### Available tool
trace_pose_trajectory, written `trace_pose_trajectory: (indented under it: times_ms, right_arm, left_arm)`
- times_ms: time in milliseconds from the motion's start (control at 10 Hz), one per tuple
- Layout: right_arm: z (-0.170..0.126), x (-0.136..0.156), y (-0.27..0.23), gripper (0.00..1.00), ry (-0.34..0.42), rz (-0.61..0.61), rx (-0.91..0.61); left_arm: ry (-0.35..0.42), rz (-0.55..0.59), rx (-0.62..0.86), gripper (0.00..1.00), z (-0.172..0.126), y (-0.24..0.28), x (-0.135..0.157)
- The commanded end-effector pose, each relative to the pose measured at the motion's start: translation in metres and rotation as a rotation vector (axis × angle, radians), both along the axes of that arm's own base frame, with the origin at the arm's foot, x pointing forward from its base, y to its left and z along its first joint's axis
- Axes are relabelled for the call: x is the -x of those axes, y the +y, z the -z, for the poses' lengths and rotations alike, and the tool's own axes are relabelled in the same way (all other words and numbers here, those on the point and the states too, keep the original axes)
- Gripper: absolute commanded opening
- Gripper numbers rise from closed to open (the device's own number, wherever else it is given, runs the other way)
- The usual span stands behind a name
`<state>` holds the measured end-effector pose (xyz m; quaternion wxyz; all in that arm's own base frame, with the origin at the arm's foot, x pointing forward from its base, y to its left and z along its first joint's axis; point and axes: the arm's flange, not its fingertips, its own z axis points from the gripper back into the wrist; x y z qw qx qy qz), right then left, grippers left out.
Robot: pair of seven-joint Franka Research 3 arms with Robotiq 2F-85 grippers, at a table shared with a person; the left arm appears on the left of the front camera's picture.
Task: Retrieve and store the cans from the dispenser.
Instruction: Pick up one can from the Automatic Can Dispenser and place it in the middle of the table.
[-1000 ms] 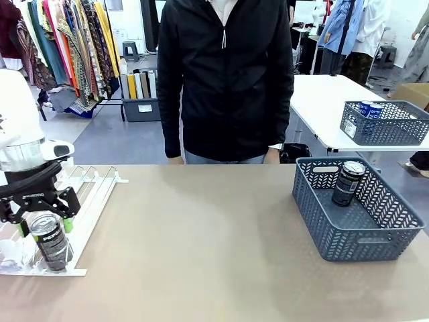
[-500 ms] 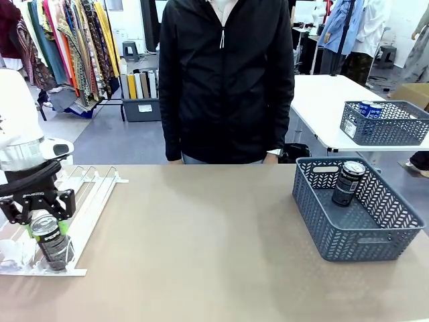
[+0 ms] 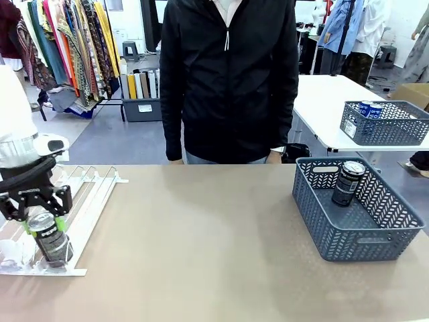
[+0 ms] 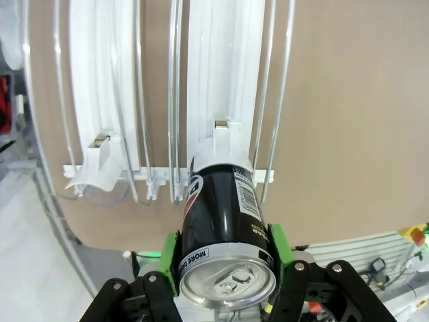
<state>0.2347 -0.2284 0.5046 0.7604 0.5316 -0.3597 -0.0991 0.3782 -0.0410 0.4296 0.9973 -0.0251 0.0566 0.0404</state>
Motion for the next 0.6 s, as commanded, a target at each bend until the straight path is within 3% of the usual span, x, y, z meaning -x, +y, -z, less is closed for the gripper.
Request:
trace_pose_trajectory:
  times_ms: [0, 300, 500]
  right_arm:
    - [-0.002, -0.003, 0.0, 1.0, -0.036, 0.006, -0.003]
    - [-0.002, -0.003, 0.0, 1.0, -0.036, 0.006, -0.003]
    - [-0.002, -0.003, 0.0, 1.0, -0.036, 0.006, -0.003]
  left_arm:
    - [-0.102, 0.006, 0.033, 0.0, -0.063, 0.011, 0.023]
    - [-0.216, 0.083, 0.064, 0.0, -0.143, 0.023, 0.052]
    - [-0.325, 0.02, 0.139, 0.0, -0.165, 0.041, 0.071]
